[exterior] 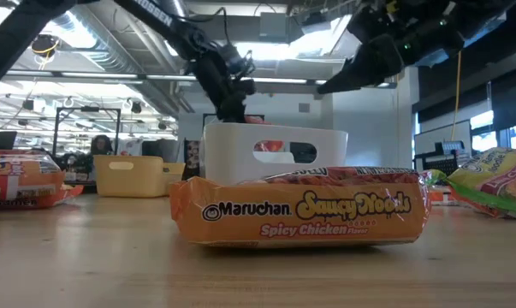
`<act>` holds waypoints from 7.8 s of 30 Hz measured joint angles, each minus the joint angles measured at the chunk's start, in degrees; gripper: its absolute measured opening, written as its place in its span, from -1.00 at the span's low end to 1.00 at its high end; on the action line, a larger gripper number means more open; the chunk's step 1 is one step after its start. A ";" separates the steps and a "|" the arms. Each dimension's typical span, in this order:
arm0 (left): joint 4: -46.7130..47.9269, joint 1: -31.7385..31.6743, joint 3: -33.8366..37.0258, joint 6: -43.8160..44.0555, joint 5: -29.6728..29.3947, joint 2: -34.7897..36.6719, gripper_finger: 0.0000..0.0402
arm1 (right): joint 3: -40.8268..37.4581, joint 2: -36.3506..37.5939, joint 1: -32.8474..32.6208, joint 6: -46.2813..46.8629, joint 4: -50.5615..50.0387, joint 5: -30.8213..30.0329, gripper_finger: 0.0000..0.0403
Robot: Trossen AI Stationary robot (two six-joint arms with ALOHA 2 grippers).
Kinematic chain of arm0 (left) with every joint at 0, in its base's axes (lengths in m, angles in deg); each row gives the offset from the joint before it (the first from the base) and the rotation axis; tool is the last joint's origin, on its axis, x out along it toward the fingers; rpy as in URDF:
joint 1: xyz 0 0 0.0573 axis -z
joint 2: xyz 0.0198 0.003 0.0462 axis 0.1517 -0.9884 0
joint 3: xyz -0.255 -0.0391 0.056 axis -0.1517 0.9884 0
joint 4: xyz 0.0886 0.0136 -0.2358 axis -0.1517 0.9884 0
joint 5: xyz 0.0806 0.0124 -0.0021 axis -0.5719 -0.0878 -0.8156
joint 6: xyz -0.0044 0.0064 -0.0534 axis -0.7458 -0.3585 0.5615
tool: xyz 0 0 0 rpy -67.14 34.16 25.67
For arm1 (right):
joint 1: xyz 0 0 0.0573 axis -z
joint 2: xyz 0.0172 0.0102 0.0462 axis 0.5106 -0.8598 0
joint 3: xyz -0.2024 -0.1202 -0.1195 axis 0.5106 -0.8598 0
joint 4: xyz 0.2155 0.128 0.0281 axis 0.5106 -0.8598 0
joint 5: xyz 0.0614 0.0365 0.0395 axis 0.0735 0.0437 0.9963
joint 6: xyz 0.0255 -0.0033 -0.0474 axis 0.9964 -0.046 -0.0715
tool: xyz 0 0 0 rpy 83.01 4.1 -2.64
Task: Sort Maruchan noodles
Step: Put the red noodle pack into the blue bin, then put the middle red noodle pack into the blue bin
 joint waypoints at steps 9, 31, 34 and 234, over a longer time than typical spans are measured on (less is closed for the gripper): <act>-1.85 -1.69 -0.02 -0.04 1.40 -4.20 -0.44 | -3.19 0.00 0.00 0.02 5.92 0.46 0.20; -2.28 -0.13 -0.07 -1.82 -10.00 -6.70 -0.17 | -3.26 -0.02 0.00 0.74 5.94 3.93 0.20; -2.31 0.43 -0.07 -1.72 -12.99 -6.55 -0.14 | -3.26 -0.02 0.00 0.74 5.94 3.91 0.20; -47.90 73.45 57.34 48.21 -28.71 31.05 0.01 | 16.96 -33.25 -43.65 46.32 16.64 -17.29 -0.40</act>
